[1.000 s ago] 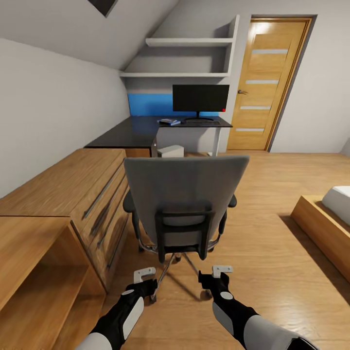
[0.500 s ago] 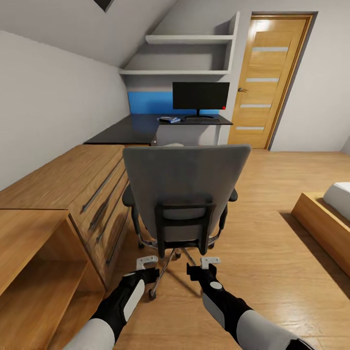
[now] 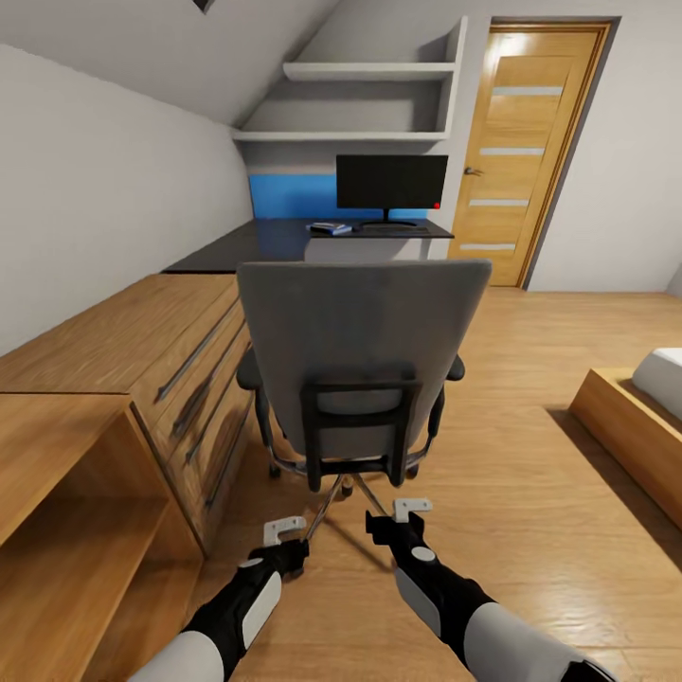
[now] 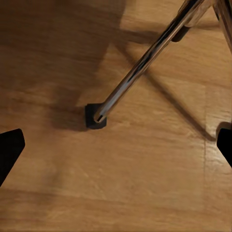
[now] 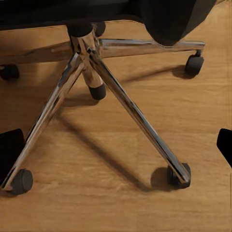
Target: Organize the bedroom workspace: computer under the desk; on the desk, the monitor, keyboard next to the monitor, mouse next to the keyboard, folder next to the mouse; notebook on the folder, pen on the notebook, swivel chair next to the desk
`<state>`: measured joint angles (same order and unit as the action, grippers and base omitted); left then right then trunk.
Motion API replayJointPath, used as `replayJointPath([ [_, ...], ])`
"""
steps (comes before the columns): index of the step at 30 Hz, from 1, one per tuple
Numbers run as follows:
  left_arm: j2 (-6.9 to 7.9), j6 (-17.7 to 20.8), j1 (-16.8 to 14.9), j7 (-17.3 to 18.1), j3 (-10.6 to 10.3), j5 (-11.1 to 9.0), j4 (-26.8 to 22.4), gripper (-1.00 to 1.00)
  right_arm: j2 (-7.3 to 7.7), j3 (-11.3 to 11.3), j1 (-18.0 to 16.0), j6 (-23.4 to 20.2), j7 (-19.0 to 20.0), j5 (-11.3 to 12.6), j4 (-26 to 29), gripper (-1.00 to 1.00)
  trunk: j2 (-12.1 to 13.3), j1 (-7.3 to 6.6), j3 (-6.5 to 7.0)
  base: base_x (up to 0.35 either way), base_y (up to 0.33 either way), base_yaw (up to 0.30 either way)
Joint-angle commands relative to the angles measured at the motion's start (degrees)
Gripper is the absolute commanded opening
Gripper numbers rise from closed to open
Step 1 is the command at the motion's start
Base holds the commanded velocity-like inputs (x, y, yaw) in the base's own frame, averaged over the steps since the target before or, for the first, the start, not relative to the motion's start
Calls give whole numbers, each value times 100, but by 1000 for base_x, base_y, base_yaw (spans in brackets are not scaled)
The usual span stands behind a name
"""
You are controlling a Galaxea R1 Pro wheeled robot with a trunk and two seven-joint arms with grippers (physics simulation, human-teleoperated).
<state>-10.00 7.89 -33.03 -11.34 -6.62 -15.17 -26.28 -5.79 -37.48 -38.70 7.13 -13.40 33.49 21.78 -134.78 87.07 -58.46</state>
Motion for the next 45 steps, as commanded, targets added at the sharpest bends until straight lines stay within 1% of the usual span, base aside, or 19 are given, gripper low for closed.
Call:
replayJointPath([
  [1,0,-2,-1,-43,-22,-30,-20,100,7,-49,-6,57,-35,60,-3,100,-44,21,-24,0,0,0],
  [3,0,-26,-1,-43,-18,-31,-50,100,12,-46,-6,80,-41,60,-5,100,-124,65,-59,0,0,0],
  [6,0,-27,-1,-50,-20,-33,-357,100,41,-42,-6,104,-47,61,-1,100,-244,131,-113,0,0,0],
  [7,0,8,-1,-65,-22,-43,-708,100,99,-41,-6,125,-48,61,5,100,-284,153,-131,0,0,0],
  [9,0,79,-1,-70,-22,-48,-929,100,142,-41,-6,156,-48,61,14,100,-365,197,-167,0,0,0],
  [10,0,223,-1,-70,-23,-51,-1126,100,181,-41,-6,201,-48,61,22,100,-405,219,-185,0,0,0],
  [13,0,531,-1,-66,-20,-60,-1368,100,227,-41,-6,299,-49,61,28,100,-525,285,-239,0,0,0],
  [14,0,716,-1,-60,-18,-65,-1442,100,257,-40,-6,377,-52,61,30,100,-565,307,-257,0,0,0],
  [16,0,838,-1,-52,-17,-68,-1411,100,280,-40,-6,456,-56,61,32,100,-645,351,-293,0,0,0],
  [18,0,956,-1,-12,-19,-59,-1073,100,306,-40,-6,586,-60,61,33,100,-726,395,-329,0,0,0],
  [20,0,968,-1,47,-18,-53,-884,100,314,-42,-6,644,-59,61,31,100,-806,439,-365,0,0,0],
  [22,0,945,-1,81,-17,-48,-812,100,318,-45,-6,668,-58,61,30,100,-847,463,-405,0,0,0],
  [29,0,604,-1,139,-9,-39,-678,100,320,-60,-6,800,-39,28,31,100,-857,481,-560,0,0,0],
  [34,0,535,-1,144,-12,-39,-678,100,318,-70,-6,847,-25,19,34,100,-863,494,-671,0,0,0],
  [42,0,471,-1,141,-22,-30,-701,100,315,-75,-6,868,-39,17,37,100,-863,494,-671,0,0,0],
  [43,0,396,-1,144,-23,-30,-702,100,315,-75,-6,868,-39,17,37,100,-863,494,-671,0,0,0],
  [44,0,-179,-1,144,-82,-30,-688,100,315,-76,-6,869,-43,17,42,100,-863,494,-671,0,0,0],
  [45,0,-195,-1,143,-99,-30,-688,100,315,-76,-6,869,-44,17,43,100,-863,494,-671,0,0,0],
])
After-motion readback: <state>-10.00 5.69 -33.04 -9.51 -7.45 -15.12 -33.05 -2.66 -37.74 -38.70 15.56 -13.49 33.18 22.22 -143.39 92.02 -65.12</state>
